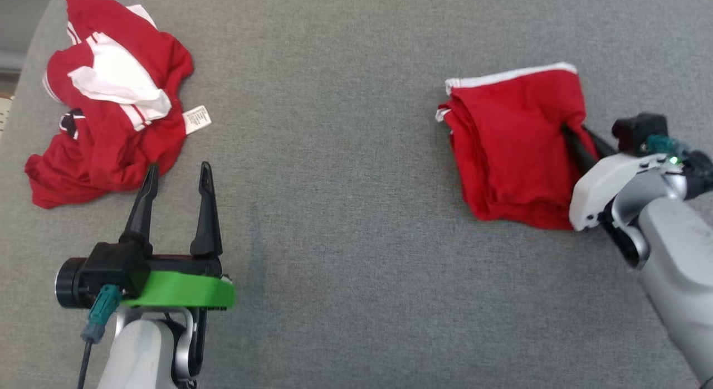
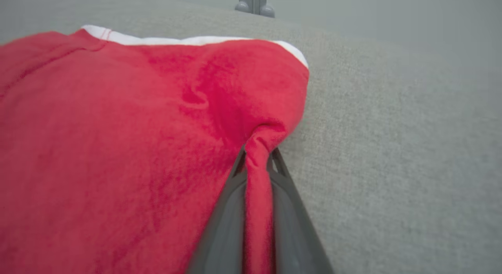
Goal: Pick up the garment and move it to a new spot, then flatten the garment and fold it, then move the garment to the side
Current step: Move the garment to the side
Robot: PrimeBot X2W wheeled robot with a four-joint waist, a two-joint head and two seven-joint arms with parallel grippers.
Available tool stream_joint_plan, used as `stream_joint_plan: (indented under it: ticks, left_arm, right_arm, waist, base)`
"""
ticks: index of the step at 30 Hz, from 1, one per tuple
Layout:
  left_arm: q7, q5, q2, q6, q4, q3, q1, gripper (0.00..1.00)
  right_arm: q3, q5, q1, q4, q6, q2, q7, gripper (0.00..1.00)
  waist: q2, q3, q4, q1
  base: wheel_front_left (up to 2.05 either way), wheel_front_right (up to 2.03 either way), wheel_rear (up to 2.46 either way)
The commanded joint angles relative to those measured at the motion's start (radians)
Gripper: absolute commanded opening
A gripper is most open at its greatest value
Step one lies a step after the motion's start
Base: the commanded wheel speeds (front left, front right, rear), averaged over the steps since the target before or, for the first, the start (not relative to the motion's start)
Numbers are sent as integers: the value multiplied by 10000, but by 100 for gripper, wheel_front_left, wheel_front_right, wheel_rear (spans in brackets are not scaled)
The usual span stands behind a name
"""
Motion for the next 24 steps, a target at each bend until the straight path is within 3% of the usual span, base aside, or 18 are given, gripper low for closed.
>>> stream_joint_plan:
  ticks: [1, 11, 17, 24]
  left_arm:
    - [-42, 65, 89, 5, -99, -15, -263, 100]
    - [233, 462, 549, 107, -934, -15, -1248, 100]
    - [566, 623, 861, 133, -1522, -35, -1462, 100]
    - [886, 685, 1069, 227, -2206, -19, -1348, 100]
  right_arm:
    - [138, -11, -300, -115, -24, -405, 98, 0]
    - [926, 717, -2030, -767, -23, -3490, 530, 0]
    - [893, 1225, -2595, -665, -23, -4705, 509, 0]
    - [858, 1556, -3098, -558, -21, -5547, 528, 0]
  waist:
    - [0, 831, -566, -1]
    - [0, 2635, -1857, -1]
    - [0, 3121, -2512, -1]
    - [0, 3214, -2714, -1]
  base:
    - [0, 0, 0]
    - [0, 0, 0]
    - [0, 0, 0]
    - [0, 0, 0]
